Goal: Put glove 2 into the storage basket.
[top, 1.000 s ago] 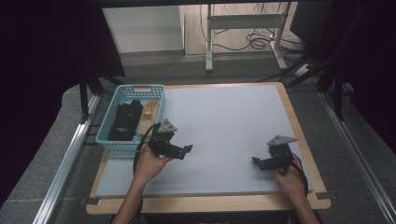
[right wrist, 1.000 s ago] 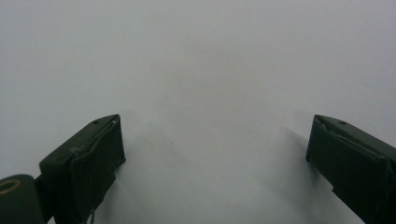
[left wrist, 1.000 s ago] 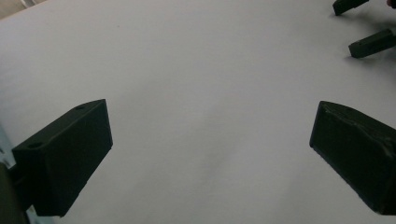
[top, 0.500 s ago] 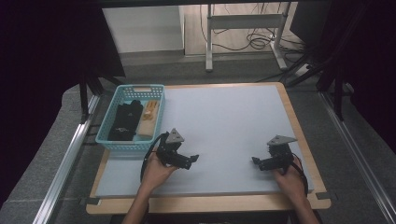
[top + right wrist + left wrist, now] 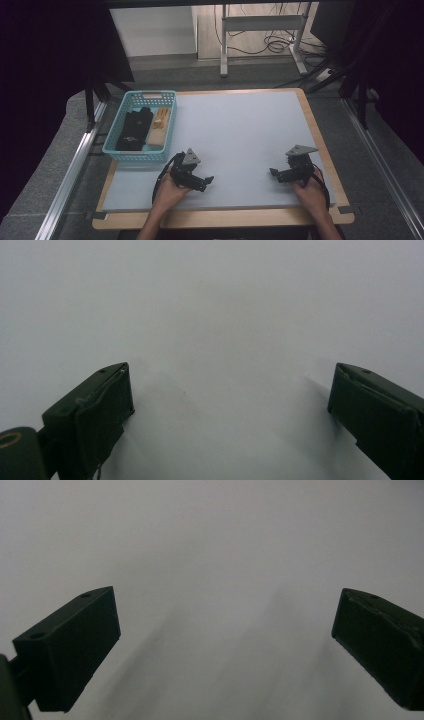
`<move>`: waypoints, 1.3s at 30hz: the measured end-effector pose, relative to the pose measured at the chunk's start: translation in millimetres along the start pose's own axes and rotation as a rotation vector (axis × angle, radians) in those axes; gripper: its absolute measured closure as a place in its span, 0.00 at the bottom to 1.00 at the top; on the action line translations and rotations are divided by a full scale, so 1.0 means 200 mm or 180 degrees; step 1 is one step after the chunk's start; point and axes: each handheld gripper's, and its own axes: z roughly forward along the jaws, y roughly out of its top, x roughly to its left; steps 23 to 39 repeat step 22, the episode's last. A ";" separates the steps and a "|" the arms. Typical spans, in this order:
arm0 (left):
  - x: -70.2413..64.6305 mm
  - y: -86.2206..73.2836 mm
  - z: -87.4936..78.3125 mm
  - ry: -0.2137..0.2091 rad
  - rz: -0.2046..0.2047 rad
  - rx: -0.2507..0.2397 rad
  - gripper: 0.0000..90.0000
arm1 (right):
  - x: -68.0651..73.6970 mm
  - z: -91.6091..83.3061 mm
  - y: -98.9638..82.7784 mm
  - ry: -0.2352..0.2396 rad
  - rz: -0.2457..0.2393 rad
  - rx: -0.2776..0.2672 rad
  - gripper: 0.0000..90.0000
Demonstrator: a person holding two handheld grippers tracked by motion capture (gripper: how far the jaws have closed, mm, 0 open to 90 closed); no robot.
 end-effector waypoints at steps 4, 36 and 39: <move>0.00 -0.04 0.01 0.0002 -0.0019 0.0053 0.00 | 0.00 0.00 0.00 0.0000 0.0000 0.0000 0.04; 0.00 -0.07 0.03 0.0019 -0.0029 0.0229 0.00 | 0.00 0.00 0.00 -0.0004 -0.0006 -0.0004 0.04; 0.00 -0.07 0.03 0.0019 -0.0029 0.0229 0.00 | 0.00 0.00 0.00 -0.0004 -0.0006 -0.0004 0.04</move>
